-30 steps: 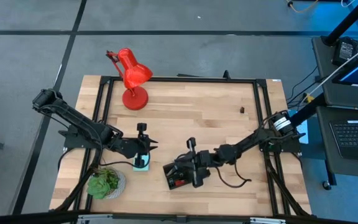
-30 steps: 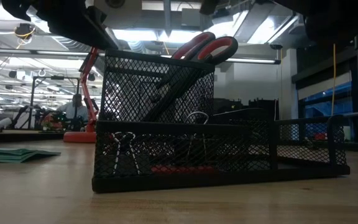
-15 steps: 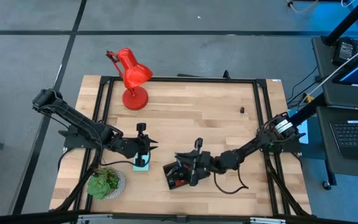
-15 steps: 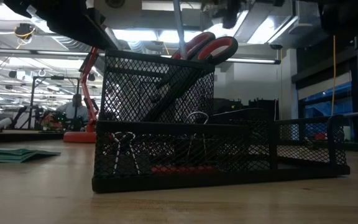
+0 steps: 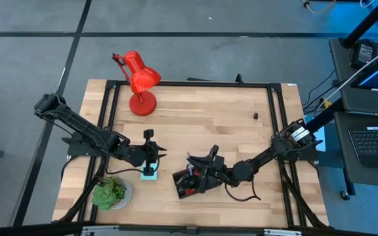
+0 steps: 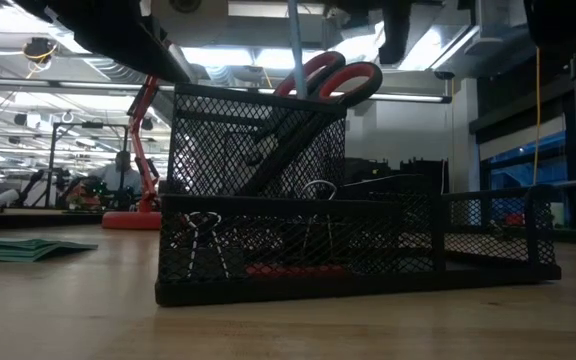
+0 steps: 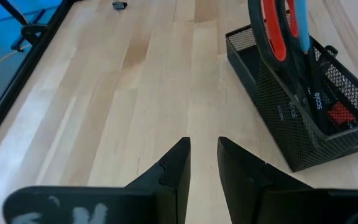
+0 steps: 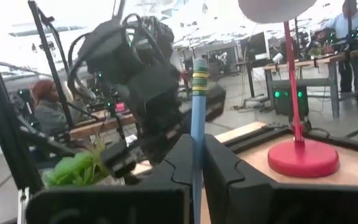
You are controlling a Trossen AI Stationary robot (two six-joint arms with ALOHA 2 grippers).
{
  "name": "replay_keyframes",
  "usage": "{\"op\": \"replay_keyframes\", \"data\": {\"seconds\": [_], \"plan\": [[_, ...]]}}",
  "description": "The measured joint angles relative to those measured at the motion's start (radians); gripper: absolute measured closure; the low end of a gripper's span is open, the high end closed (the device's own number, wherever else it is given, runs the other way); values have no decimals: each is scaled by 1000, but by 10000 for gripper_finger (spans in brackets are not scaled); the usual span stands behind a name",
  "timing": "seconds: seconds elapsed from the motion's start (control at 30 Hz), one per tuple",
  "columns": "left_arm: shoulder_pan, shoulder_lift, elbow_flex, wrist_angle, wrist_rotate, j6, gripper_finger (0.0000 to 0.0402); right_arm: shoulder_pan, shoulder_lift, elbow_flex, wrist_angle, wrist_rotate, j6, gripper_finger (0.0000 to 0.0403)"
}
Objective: Pick and place office supplies into organizer
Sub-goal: Put the blue pencil into the black desk organizer
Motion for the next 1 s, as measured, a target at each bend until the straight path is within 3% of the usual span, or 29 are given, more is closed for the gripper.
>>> {"op": "replay_keyframes", "data": {"seconds": [0.27, 0.5, 0.6, 1.0], "plan": [[0, 0, 0, 0, 0, -1, 327, 5, 7, 113, -98, 63, -73, 389], [0, 0, 0, -6, 14, -12, 327, 53, 69, 256, -220, 308, -114, 389], [0, 0, 0, -7, 61, -35, 327, 75, 81, 289, -226, 355, -107, 389], [0, 0, 0, -7, 132, -46, 327, 97, 82, 305, -427, 508, 210, 389]]}}
